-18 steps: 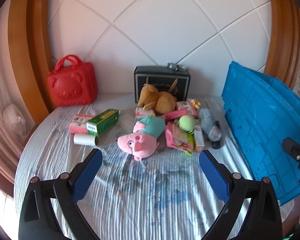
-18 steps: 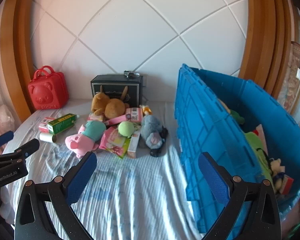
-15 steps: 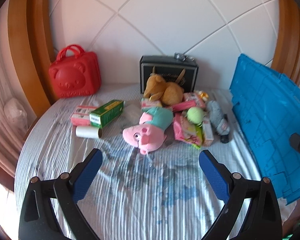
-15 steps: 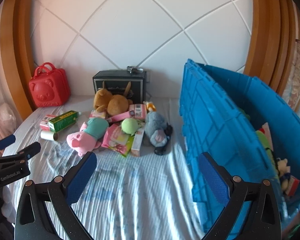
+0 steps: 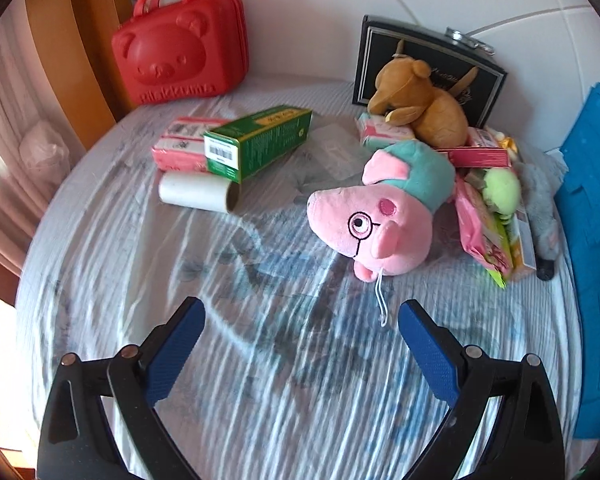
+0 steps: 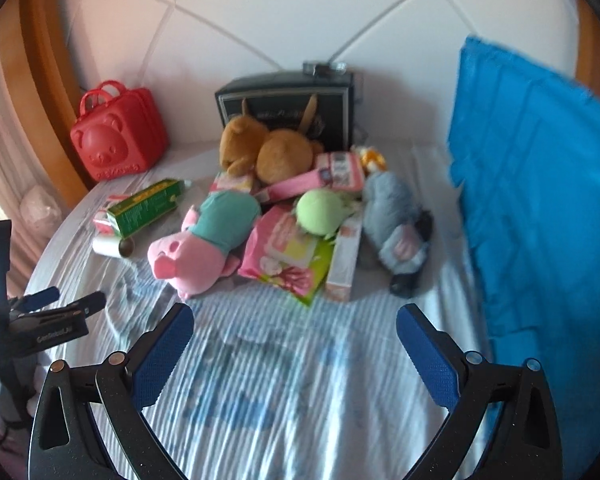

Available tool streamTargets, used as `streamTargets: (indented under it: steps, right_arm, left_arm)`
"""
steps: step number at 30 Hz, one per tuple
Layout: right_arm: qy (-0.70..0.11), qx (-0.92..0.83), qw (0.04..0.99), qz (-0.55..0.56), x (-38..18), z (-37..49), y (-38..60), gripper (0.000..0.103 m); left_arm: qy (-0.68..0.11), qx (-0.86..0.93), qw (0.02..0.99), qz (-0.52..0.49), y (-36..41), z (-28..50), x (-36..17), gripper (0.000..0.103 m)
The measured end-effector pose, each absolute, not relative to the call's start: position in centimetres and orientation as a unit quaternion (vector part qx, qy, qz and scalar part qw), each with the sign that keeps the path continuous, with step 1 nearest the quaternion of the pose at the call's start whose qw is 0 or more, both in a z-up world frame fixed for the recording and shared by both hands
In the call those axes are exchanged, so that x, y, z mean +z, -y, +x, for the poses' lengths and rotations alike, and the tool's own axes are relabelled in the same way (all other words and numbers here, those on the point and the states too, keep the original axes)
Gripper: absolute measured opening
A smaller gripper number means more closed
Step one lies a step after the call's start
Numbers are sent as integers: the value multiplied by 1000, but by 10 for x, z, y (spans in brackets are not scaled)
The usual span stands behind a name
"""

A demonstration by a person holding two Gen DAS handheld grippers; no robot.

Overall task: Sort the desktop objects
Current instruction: 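Reach both grippers toward the pink pig plush on the bed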

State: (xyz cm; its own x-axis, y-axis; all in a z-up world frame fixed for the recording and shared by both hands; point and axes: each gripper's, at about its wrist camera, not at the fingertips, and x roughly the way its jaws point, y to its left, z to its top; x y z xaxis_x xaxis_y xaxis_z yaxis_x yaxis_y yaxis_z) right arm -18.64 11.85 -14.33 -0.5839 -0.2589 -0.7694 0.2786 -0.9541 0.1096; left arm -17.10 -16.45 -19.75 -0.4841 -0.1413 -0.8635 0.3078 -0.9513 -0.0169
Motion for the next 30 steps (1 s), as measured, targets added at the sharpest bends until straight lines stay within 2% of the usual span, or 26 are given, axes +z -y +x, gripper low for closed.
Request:
streamTargets:
  steps: [4,11,13,16,22,26,30]
  right_arm:
    - [-25,-877,150,456,-171,-218,-109,103]
    - [-60,-870,147,467,-197,-265,-95,103]
    - [-63,-860,146,485,-206,-276,-92,103]
    - [-64,-851,157,496,-217,-284,-85,103]
    - [-77,-841,165,510,-230,-290,-55,103]
    - [-84,-841,170,507,-225,-285,-43,103]
    - [-81,-844,161,506,-218,-282,-51,103]
  left_arm:
    - [-101,-845,117,512,155,-205,-224,99]
    - [-47,-829,103,548,125,-275,-272,99]
    - [-55,-830,78,550,133,-281,-280,99]
    - [-50,-837,67,541,153,-276,-280,103]
    - [-11,-847,90,524,180,-266,-269,103]
    - [-46,-852,77,515,170,-257,-259,103]
    - [-61,-836,62,541,146,-266,-274,103]
